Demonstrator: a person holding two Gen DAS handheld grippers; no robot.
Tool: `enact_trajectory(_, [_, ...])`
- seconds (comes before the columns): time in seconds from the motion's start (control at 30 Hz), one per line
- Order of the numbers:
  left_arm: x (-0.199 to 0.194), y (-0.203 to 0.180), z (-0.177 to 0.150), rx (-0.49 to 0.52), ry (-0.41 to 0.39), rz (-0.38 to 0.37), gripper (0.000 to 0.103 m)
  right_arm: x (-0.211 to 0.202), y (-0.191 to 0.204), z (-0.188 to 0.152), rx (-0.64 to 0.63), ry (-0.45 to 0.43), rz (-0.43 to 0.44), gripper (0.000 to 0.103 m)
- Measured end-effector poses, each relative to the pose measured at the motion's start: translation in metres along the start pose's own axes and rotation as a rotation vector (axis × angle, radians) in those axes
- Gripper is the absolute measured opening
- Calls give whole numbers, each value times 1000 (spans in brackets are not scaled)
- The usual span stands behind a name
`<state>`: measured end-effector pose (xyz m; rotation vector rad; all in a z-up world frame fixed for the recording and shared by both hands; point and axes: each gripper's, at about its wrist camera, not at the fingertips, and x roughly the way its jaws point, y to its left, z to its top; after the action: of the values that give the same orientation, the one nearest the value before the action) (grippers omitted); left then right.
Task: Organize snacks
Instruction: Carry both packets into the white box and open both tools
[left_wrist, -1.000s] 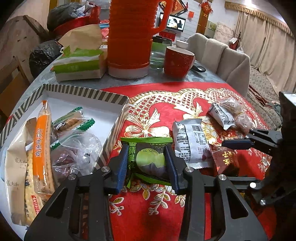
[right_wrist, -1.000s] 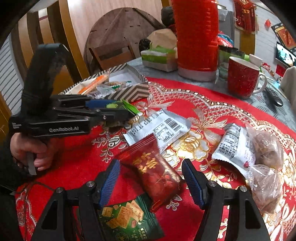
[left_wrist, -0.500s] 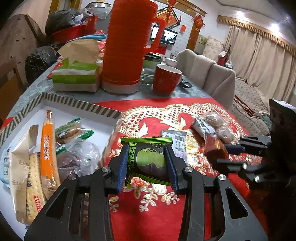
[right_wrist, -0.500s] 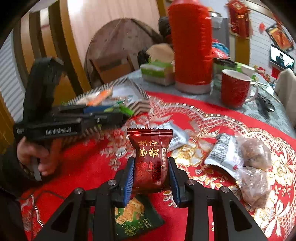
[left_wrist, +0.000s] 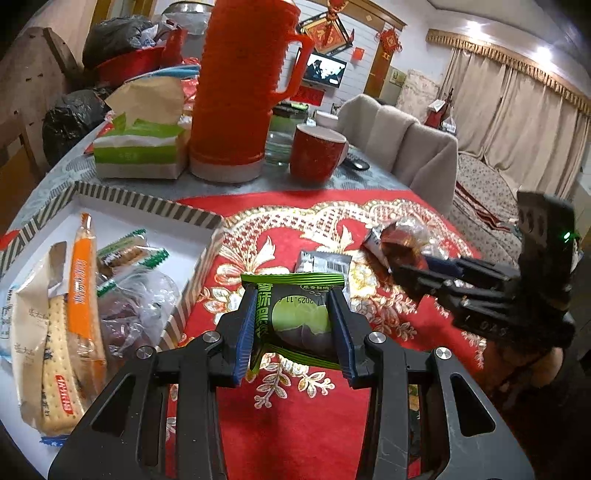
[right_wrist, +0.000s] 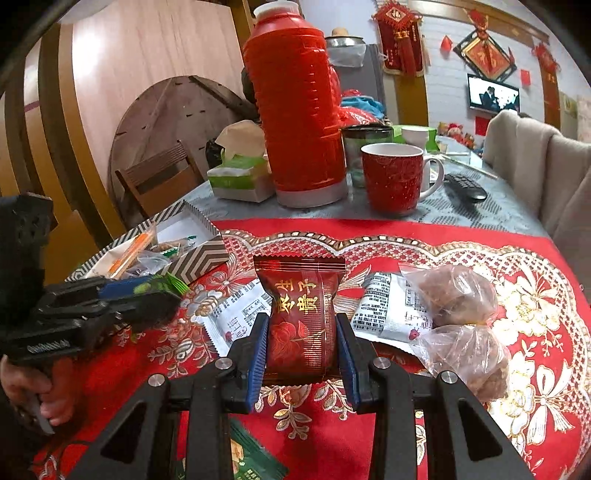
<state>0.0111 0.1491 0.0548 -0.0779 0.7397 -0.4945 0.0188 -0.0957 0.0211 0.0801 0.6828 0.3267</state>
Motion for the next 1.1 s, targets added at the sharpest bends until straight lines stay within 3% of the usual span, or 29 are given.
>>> enact_trajectory(0.87, [-40,42,6,-127,-87,18,37,-2,0,-1,-1,-16,-42,34])
enact_trajectory(1.1, [-58,76,9,-218,-132,109,37,-4,3,0,-20,-31,-40,34])
